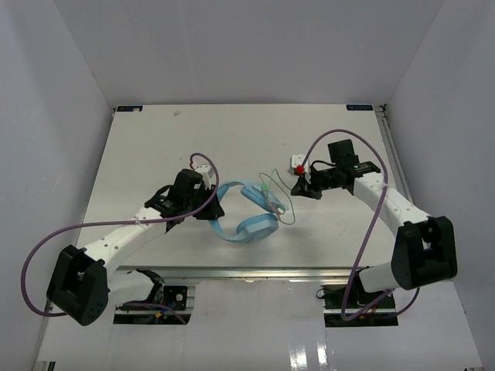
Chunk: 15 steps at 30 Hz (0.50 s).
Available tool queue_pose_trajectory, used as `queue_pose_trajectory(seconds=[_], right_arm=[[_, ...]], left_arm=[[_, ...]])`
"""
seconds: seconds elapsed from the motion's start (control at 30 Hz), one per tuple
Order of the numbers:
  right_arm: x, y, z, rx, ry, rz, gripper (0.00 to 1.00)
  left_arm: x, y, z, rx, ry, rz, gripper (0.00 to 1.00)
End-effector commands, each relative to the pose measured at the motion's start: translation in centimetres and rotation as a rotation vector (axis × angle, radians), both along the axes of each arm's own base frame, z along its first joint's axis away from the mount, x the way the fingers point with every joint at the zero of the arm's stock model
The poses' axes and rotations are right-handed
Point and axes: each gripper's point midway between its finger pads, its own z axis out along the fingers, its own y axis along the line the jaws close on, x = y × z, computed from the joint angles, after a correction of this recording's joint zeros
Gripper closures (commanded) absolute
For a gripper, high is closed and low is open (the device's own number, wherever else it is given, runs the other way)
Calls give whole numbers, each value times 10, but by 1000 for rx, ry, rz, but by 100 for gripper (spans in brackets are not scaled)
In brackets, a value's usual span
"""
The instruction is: Wrap the headphones
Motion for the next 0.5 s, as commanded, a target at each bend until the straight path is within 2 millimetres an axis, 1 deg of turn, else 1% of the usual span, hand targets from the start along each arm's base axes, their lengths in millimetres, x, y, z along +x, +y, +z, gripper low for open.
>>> queue_pose_trajectory(seconds=[0.0, 0.17, 0.27, 0.37, 0.47], right_arm=[[3, -1, 62, 15, -154, 23, 92], [17, -4, 128, -9, -364, 27, 92], [25, -3, 160, -53, -482, 46, 92], [28, -2, 185, -66, -535, 67, 92], [24, 0, 210, -64, -619, 99, 92]], left_arm=[[11, -17, 37, -145, -84, 8, 100], [28, -18, 43, -169, -101, 60, 100], [48, -20, 52, -196, -116, 101, 100], [69, -21, 65, -232, -132, 150, 100], [86, -25, 83, -287, -151, 185, 100]])
